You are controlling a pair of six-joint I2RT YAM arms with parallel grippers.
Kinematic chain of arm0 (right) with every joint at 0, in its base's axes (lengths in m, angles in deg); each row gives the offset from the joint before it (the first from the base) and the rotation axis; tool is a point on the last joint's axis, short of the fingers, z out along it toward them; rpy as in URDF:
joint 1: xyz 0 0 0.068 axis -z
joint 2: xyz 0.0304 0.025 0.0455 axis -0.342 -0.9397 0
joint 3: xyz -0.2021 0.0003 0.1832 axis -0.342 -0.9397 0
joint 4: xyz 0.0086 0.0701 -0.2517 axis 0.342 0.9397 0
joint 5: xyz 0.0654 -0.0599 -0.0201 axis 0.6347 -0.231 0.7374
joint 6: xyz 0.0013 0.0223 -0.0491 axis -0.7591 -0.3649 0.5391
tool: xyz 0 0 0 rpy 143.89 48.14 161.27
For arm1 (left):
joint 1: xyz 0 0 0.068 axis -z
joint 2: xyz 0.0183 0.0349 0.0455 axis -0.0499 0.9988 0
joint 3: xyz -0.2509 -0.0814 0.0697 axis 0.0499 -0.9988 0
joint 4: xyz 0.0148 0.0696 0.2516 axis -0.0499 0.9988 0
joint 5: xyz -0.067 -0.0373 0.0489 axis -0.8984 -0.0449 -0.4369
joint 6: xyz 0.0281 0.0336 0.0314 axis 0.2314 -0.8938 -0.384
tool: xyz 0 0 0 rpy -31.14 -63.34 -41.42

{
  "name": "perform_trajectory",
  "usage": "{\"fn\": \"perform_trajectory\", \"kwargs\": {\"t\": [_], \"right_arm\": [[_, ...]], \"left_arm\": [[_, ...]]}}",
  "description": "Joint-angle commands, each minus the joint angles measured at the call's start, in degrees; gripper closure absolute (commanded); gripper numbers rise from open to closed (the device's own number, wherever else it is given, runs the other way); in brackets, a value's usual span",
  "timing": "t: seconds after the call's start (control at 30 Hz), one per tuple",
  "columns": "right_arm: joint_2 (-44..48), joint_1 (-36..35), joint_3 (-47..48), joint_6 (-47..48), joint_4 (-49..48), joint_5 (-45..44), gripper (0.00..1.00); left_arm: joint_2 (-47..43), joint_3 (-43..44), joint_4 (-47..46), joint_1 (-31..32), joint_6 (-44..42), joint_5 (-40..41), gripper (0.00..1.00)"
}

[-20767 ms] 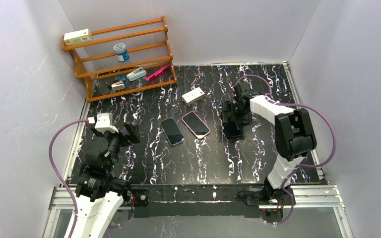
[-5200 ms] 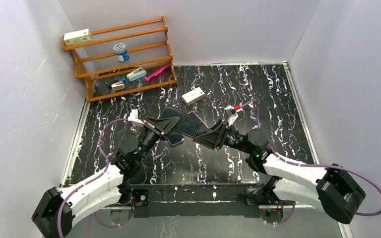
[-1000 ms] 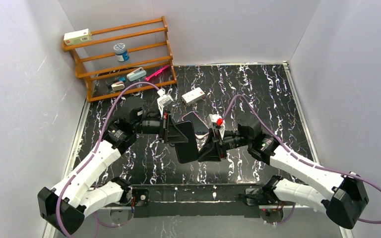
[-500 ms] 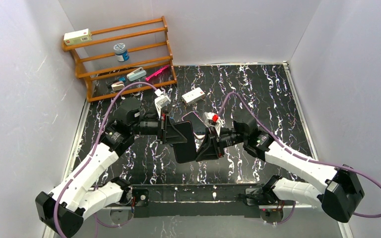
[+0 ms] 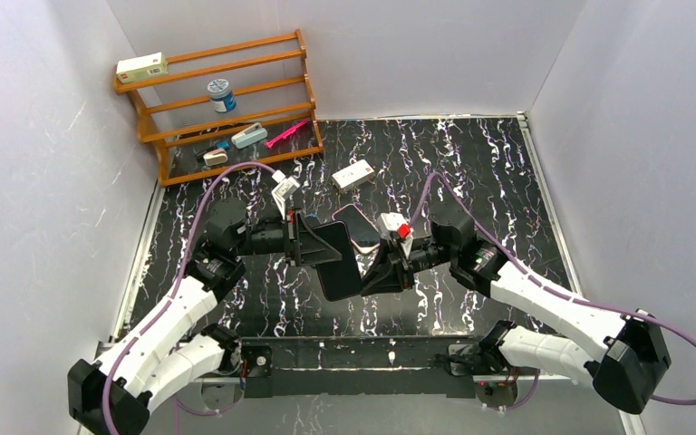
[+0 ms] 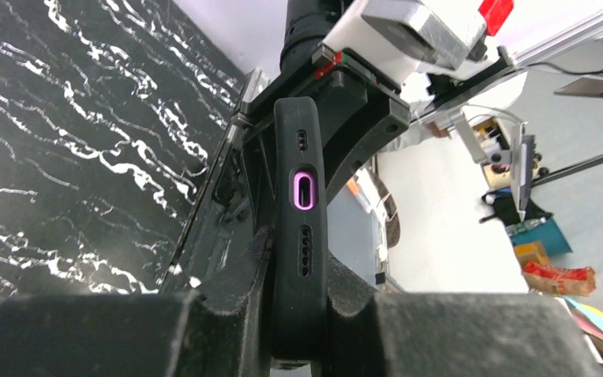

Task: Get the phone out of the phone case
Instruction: Remove the phone case from the phone.

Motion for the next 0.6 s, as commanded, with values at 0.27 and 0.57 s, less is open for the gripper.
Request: {"fn": "perform_trajectory", "kwargs": {"t": [0.27,0.57], "right_arm": [[-5.09,-0.51,8.50,23.71,1.35,-11.02,0.99],[-5.48,-0.83,7.24,24.70,-4.36,-20.67,0.99]], "left_arm": [[-4.85,-5.04,-20.30,7.79,20.13,3.94,1.00],[-5.84,-6.89,-21.36,8.98,21.85,7.04,1.00]]}}
